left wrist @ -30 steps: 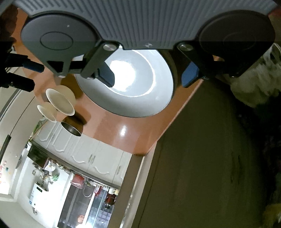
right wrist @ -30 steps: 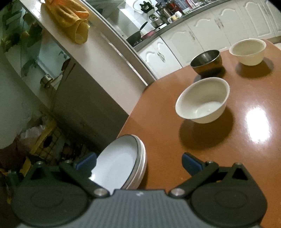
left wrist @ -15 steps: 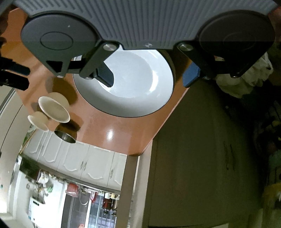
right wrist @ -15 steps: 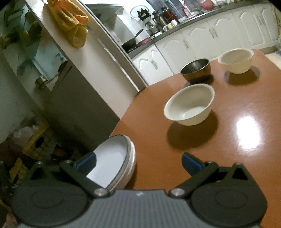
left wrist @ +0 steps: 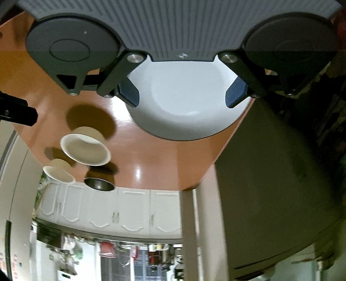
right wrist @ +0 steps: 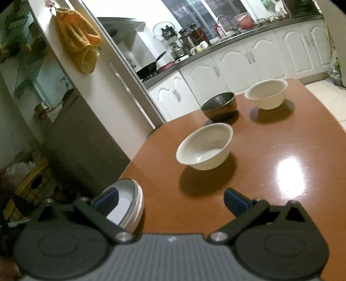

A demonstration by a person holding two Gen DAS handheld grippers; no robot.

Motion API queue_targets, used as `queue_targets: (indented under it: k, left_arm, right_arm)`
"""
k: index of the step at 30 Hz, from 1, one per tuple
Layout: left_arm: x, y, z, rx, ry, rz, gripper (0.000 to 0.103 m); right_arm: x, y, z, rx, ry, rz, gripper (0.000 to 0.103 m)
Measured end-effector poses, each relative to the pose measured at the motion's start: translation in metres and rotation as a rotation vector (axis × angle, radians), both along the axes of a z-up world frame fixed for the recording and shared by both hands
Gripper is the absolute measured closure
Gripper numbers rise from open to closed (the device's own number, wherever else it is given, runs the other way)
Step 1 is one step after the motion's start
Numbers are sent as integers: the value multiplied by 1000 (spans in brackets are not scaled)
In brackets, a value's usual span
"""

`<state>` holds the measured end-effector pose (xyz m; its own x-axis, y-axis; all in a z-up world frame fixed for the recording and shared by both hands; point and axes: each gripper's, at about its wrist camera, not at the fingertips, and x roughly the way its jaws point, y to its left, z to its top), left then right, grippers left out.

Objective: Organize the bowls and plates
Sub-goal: 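Move both tools toward the large white ceramic bowl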

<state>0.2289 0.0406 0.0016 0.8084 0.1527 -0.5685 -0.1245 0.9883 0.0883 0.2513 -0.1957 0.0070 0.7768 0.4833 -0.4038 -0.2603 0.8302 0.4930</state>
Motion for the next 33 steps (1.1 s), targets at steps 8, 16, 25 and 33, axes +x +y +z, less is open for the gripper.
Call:
queue_targets:
  k: [8,16,25,33]
  left_arm:
    - [20,-29,-4,34,-4,-65,0]
    - [35,-45,-10,42,11,-107,0]
    - [54,-58,-15,51,28,-123,0]
    - [68,-57,-6,7,11,-146,0]
  right_arm:
    - [-2,-31,-4,34,1,-56,0]
    - [2,-61,-12,77,21,-108,0]
    - [17,-77,-17,107,46,-127,0]
    - [41,-80,-15,187,68,-95,0]
